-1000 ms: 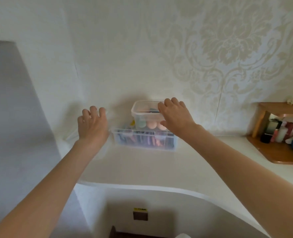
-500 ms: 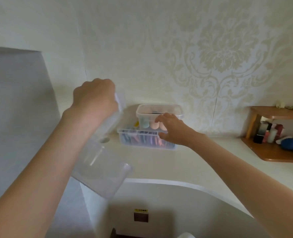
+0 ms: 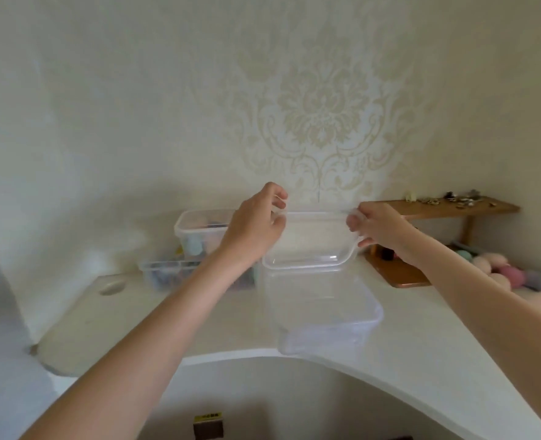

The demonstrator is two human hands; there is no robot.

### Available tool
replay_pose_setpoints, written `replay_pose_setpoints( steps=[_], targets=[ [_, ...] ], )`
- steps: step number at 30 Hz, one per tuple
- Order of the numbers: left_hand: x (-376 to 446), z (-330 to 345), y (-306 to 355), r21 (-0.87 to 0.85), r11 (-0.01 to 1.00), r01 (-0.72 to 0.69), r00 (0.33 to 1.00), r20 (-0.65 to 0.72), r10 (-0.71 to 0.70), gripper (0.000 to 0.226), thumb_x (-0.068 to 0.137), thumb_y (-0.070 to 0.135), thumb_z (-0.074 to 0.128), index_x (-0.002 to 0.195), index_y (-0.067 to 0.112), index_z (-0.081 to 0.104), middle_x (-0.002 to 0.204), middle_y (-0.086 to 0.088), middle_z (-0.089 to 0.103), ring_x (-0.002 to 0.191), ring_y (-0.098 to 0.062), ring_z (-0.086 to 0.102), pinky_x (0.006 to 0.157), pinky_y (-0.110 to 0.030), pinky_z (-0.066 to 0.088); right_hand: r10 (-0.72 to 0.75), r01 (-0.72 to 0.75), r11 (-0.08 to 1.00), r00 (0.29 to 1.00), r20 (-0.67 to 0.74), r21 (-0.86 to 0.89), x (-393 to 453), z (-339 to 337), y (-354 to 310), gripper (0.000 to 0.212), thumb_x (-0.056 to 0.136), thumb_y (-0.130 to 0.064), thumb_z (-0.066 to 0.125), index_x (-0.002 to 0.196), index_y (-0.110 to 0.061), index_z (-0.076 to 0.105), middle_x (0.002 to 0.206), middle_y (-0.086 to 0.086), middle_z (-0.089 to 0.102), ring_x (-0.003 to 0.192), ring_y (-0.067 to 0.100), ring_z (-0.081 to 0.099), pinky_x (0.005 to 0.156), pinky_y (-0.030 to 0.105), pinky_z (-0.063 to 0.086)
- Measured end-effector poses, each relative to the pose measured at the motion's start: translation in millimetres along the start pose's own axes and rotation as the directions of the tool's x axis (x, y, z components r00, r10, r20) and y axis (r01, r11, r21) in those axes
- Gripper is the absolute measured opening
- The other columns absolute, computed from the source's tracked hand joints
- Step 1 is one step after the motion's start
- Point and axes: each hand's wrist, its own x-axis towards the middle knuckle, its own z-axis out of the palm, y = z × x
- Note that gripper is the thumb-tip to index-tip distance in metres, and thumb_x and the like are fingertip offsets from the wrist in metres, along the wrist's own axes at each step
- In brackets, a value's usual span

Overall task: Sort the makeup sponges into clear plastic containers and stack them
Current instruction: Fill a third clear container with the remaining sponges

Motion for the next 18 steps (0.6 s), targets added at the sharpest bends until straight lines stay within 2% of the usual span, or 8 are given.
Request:
replay_pose_setpoints(
  steps=[3,5,7,9,10,12,15,18],
  targets=[
    [-1,42,3,0.140,0.975,-0.175,0.977,-0.101,0.190,0.030,0.083,0.001,0.051,0.111,0.008,0.048,0.113,-0.010,0.054,0.098,-0.027,0.055,0.082,-0.034,0.045,-0.003,-0.018,0.980,0.994,-0.107,-0.197,2,-19,27,0.021,0.095,-0.016,0.047,0.075,-0.016,0.049,0.073,0.004,0.052,0.072,0.024,0.057,0.041,0.013,0.042],
    [-4,65,9,0.135,0.929,-0.344,0.929,-0.094,0.358,0.024,0.080,0.010,0.048,0.104,0.012,0.046,0.103,-0.011,0.055,0.091,-0.029,0.055,0.077,-0.036,0.047,0.016,-0.050,0.980,0.984,-0.175,-0.191,5,-27,40,0.021,0.095,-0.018,0.048,0.075,-0.017,0.052,0.073,0.002,0.053,0.080,0.028,0.062,0.043,0.013,0.038],
    [-8,88,20,0.050,0.919,-0.390,0.914,0.146,0.380,0.027,0.085,0.027,0.046,0.110,0.015,0.048,0.111,-0.007,0.054,0.103,-0.028,0.052,0.088,-0.040,0.044,0.029,-0.076,0.976,0.974,-0.225,-0.202,11,-33,49,0.014,0.094,-0.017,0.051,0.092,-0.007,0.060,0.083,0.007,0.057,0.084,0.032,0.065,0.050,0.018,0.037],
    [-12,113,23,0.079,0.943,-0.324,0.830,0.501,0.244,0.041,0.090,0.038,0.047,0.128,0.023,0.041,0.135,-0.001,0.042,0.127,-0.027,0.033,0.104,-0.041,0.029,0.053,-0.094,0.976,0.977,-0.207,-0.194,15,-41,52,0.021,0.091,-0.015,0.056,0.109,-0.005,0.059,0.093,0.007,0.059,0.079,0.026,0.063,0.057,0.020,0.044],
    [-12,125,24,0.117,0.941,-0.317,0.783,0.592,0.191,0.047,0.090,0.042,0.048,0.134,0.028,0.035,0.143,0.001,0.033,0.135,-0.027,0.023,0.109,-0.043,0.021,0.071,-0.100,0.979,0.984,-0.165,-0.180,15,-47,55,0.026,0.089,-0.013,0.060,0.113,-0.006,0.057,0.099,0.006,0.059,0.080,0.023,0.062,0.062,0.022,0.048],
    [-10,140,24,0.116,0.947,-0.301,0.753,0.639,0.161,0.056,0.087,0.048,0.051,0.137,0.038,0.027,0.151,0.005,0.018,0.141,-0.027,0.008,0.115,-0.046,0.009,0.128,-0.140,0.962,0.989,-0.067,-0.235,11,-60,61,0.035,0.086,-0.011,0.063,0.119,-0.006,0.055,0.110,0.007,0.062,0.092,0.025,0.061,0.078,0.031,0.053],
    [-2,158,27,0.107,0.954,-0.278,0.748,0.648,0.145,0.070,0.081,0.057,0.055,0.139,0.043,0.018,0.155,0.004,0.005,0.143,-0.028,-0.002,0.116,-0.053,0.000,0.225,-0.265,0.832,0.964,-0.140,-0.488,-2,-85,92,0.032,0.090,-0.014,0.056,0.121,-0.006,0.056,0.122,0.015,0.059,0.112,0.032,0.055,0.098,0.038,0.044],
    [0,169,34,0.118,0.960,-0.254,0.747,0.654,0.117,0.082,0.073,0.065,0.058,0.139,0.043,0.015,0.157,0.004,-0.007,0.144,-0.028,-0.011,0.114,-0.059,-0.007,0.324,-0.328,0.523,0.930,-0.173,-0.786,-13,-94,133,0.033,0.096,-0.018,0.042,0.128,-0.013,0.050,0.132,0.012,0.051,0.120,0.031,0.050,0.103,0.041,0.041]
  ],
)
